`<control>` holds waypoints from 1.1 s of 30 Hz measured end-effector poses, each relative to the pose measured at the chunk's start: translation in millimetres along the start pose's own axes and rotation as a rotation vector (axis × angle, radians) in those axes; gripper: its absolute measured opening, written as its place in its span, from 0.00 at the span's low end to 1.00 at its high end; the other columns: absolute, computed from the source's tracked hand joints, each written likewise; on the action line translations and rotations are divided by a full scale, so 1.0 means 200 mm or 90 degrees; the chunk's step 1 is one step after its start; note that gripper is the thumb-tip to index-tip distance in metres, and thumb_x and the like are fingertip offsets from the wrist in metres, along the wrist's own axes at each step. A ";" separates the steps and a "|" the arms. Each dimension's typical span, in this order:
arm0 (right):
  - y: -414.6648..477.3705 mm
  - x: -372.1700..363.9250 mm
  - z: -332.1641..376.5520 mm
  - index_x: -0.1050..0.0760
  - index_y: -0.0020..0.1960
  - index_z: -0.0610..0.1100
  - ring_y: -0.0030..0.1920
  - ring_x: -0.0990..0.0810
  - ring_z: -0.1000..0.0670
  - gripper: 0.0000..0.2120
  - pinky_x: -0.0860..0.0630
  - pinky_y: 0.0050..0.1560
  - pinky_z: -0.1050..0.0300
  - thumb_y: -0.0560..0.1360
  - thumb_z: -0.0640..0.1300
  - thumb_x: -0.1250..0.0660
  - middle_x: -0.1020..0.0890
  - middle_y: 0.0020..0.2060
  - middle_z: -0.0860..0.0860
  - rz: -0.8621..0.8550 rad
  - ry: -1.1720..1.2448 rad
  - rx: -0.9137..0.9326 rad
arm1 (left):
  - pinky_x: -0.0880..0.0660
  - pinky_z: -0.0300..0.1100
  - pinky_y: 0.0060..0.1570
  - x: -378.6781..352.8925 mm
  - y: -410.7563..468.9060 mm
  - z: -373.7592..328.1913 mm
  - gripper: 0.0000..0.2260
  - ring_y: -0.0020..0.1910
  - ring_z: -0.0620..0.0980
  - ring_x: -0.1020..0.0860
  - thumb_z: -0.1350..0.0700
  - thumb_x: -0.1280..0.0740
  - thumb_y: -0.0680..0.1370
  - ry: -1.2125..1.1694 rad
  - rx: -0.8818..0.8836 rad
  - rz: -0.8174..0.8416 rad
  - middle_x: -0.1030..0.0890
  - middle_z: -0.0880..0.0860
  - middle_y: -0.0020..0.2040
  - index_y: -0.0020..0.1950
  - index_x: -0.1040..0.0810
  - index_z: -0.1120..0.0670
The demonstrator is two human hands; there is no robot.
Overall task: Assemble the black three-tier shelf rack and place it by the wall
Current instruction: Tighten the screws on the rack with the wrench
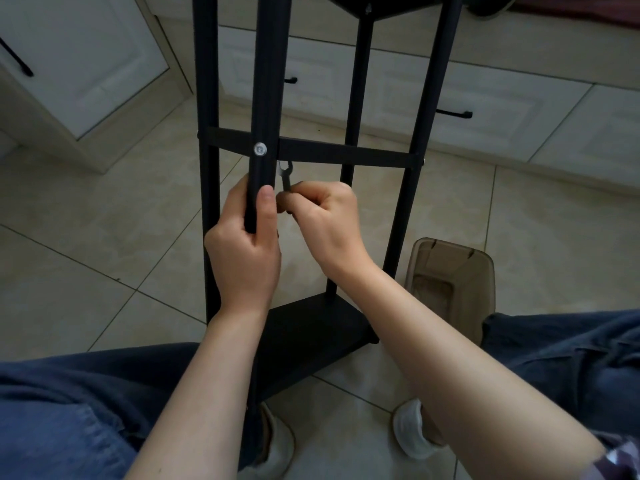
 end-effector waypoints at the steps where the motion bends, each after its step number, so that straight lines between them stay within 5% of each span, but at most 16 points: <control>1: 0.00 0.00 0.01 0.17 0.38 0.36 0.36 0.19 0.43 0.10 0.22 0.40 0.41 0.77 0.36 0.33 0.18 0.32 0.43 -0.001 0.002 0.001 | 0.25 0.36 0.37 0.00 0.00 0.00 0.22 0.36 0.41 0.21 0.42 0.44 0.84 -0.003 0.002 0.001 0.24 0.40 0.38 0.61 0.21 0.57; 9: 0.02 0.00 0.05 0.17 0.40 0.34 0.37 0.18 0.41 0.11 0.21 0.40 0.40 0.78 0.35 0.34 0.17 0.33 0.41 -0.010 0.001 0.009 | 0.28 0.29 0.35 0.00 -0.01 -0.01 0.21 0.35 0.38 0.21 0.43 0.43 0.84 -0.012 0.009 0.009 0.23 0.40 0.37 0.62 0.21 0.56; 14: 0.03 0.00 0.07 0.19 0.38 0.34 0.33 0.21 0.44 0.12 0.24 0.35 0.50 0.78 0.36 0.34 0.19 0.31 0.41 -0.013 -0.010 0.027 | 0.27 0.31 0.33 0.01 -0.01 -0.01 0.20 0.34 0.41 0.21 0.43 0.43 0.84 -0.016 0.001 0.009 0.23 0.40 0.36 0.63 0.21 0.56; 20: 0.05 -0.02 0.05 0.19 0.38 0.33 0.33 0.19 0.41 0.12 0.22 0.35 0.42 0.79 0.36 0.34 0.18 0.31 0.40 -0.019 -0.025 0.030 | 0.29 0.27 0.36 0.00 0.00 -0.02 0.21 0.35 0.37 0.22 0.43 0.44 0.84 -0.015 -0.009 0.012 0.24 0.39 0.37 0.63 0.21 0.57; 29: 0.07 -0.14 0.00 0.17 0.44 0.35 0.36 0.19 0.51 0.08 0.22 0.39 0.58 0.79 0.36 0.33 0.16 0.36 0.45 -0.095 -0.030 0.045 | 0.30 0.23 0.40 0.00 0.01 -0.01 0.18 0.42 0.29 0.22 0.50 0.41 0.85 -0.010 -0.034 -0.005 0.24 0.35 0.43 0.63 0.20 0.61; 33: 0.08 -0.16 -0.01 0.17 0.44 0.36 0.36 0.19 0.50 0.08 0.22 0.40 0.57 0.79 0.37 0.33 0.16 0.36 0.45 -0.128 -0.024 0.041 | 0.30 0.24 0.39 -0.01 0.01 0.00 0.18 0.41 0.30 0.22 0.49 0.41 0.84 -0.016 -0.033 -0.008 0.23 0.37 0.42 0.62 0.20 0.60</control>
Point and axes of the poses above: each hand's wrist, its own y-axis towards the middle knuckle, its own x-axis out of the back of the hand, z = x × y, the point moved 2 cm from there along y, towards the middle knuckle
